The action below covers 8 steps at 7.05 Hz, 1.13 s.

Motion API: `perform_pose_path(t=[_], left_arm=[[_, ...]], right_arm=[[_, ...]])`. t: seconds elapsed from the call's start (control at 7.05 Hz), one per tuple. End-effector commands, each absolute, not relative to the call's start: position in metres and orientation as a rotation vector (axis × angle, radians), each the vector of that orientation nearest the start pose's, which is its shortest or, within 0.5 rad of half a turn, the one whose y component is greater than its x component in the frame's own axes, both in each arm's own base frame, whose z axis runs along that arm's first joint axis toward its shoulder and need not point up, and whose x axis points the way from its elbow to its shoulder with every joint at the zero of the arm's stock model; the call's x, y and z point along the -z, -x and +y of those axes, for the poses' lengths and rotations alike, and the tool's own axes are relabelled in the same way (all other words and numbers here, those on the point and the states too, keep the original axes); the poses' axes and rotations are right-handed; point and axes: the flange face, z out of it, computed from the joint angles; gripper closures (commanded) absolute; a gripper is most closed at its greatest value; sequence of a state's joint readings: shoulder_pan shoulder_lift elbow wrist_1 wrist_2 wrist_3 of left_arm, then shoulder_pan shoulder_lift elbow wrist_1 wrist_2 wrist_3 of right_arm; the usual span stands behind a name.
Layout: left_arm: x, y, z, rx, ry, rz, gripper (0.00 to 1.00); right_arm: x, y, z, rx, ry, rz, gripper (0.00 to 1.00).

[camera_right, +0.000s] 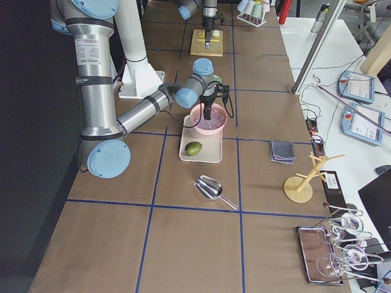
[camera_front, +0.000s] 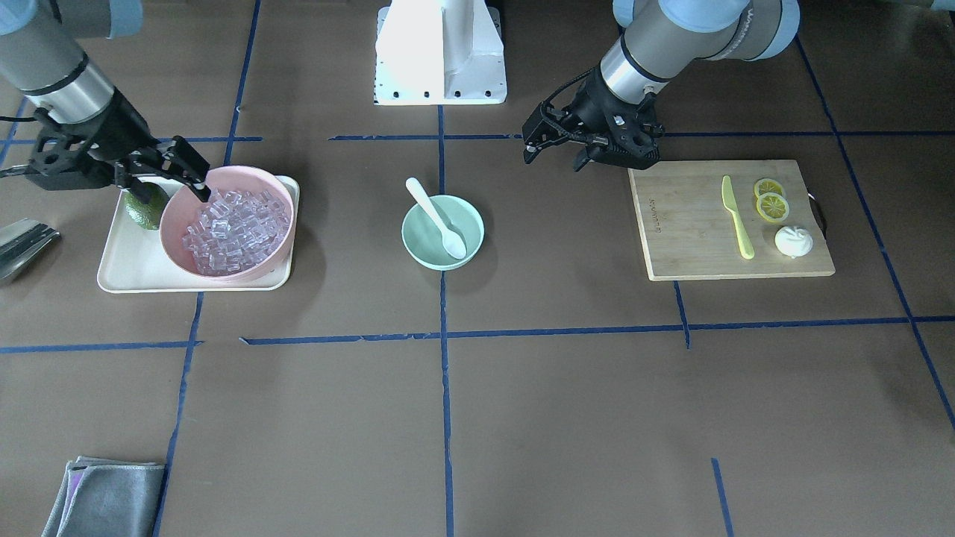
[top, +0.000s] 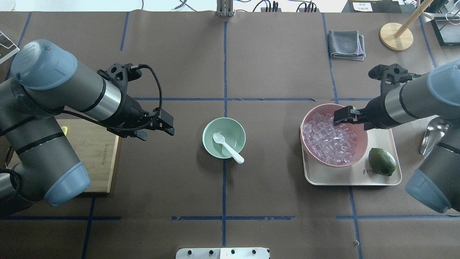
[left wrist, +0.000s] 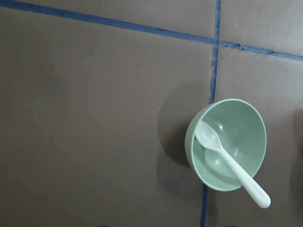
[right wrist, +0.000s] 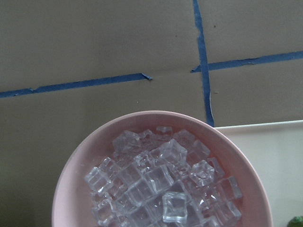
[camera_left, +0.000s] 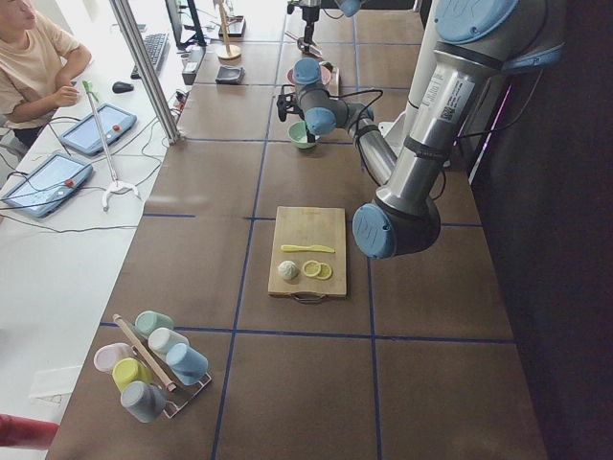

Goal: Put spoon and ice into bowl

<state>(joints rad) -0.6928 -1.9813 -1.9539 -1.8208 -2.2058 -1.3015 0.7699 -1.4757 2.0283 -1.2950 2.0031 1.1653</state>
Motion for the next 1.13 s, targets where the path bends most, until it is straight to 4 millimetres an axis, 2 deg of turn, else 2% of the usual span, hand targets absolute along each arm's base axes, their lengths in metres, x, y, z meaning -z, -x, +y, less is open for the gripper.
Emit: perform_pose_path(t=[0.0, 0.43, 0.85, 0.99], left_arm=[[-0.227, -0.386, -0.417, 0.044, 0.045, 1.153, 0.11], [-0.229, -0.387, -0.418, 0.046, 0.045, 1.150, 0.11], [-0.231, -0.388, -0.419, 0.048, 0.046, 1.147, 0.11], [-0.232, -0.388, -0.419, 0.050, 0.046, 1.145, 0.11]], right_arm=[[-0.373, 0.336, -0.426, -0.157, -0.137, -0.864, 0.02], [-0.392, 0.355, -0.414, -0.146, -0.157, -0.801, 0.06], [-0.399, 0.364, -0.411, -0.139, -0.155, -0.780, 0.16], [-0.400, 0.364, -0.410, -0.138, -0.152, -0.780, 0.26]])
